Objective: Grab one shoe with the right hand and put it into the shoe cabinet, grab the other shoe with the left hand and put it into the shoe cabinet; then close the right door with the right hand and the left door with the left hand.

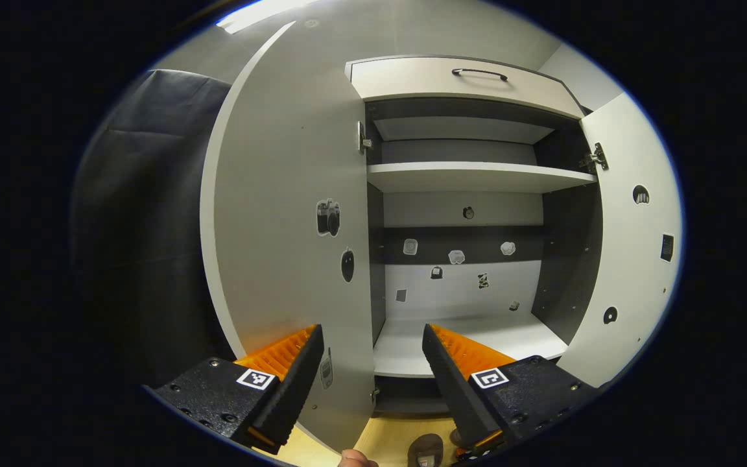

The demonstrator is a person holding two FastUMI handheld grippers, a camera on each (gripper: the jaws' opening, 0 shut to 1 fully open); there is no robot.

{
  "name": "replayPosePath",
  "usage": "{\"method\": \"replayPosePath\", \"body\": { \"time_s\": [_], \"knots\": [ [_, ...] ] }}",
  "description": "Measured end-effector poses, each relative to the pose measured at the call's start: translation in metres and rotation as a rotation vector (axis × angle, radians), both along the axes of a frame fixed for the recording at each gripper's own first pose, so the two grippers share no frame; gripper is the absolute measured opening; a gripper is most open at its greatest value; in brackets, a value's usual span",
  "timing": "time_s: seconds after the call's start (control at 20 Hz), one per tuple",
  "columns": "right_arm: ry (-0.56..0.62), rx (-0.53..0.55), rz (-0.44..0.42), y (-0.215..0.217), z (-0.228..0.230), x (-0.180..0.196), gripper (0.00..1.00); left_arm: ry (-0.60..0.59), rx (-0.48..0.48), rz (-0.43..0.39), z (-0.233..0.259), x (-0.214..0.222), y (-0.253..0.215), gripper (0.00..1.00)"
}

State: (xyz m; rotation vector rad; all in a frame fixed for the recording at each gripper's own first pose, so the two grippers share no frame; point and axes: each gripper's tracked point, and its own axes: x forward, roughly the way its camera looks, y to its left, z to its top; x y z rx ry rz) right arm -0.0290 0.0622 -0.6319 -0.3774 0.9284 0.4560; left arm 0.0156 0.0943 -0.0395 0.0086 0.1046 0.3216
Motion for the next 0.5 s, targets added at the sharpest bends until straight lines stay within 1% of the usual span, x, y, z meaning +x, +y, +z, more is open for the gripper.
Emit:
{"method": "replayPosePath", "body": {
  "time_s": [0.05,0.1,0.15,0.25,0.3,0.4,0.5],
  "knots": [
    [-0.003,-0.008,0.007,0.0,-0.001,0.0,0.34,0.0,0.001,0.002,0.0,0.0,0.0,0.94],
    [-0.039,-0.026,0.008,-0.004,0.003,0.007,0.34,-0.001,0.001,0.003,0.0,0.0,0.0,0.94],
    [-0.032,-0.039,0.01,-0.005,0.002,0.005,0.12,-0.001,0.002,0.004,0.0,0.0,0.0,0.94],
    [-0.056,-0.056,0.009,-0.004,0.001,0.005,0.13,-0.002,0.001,0.006,0.0,0.0,0.0,0.94],
    [-0.05,-0.056,0.0,-0.004,0.002,0.006,0.01,-0.002,0.001,0.005,0.0,0.0,0.0,0.94],
    [-0.048,-0.046,-0.018,-0.002,0.004,0.009,0.01,-0.002,-0.002,0.005,0.0,0.0,0.0,0.94],
    [-0.074,-0.035,-0.042,-0.004,0.013,0.015,0.0,-0.001,-0.003,0.002,-0.001,0.001,0.0,0.94]
  ]
}}
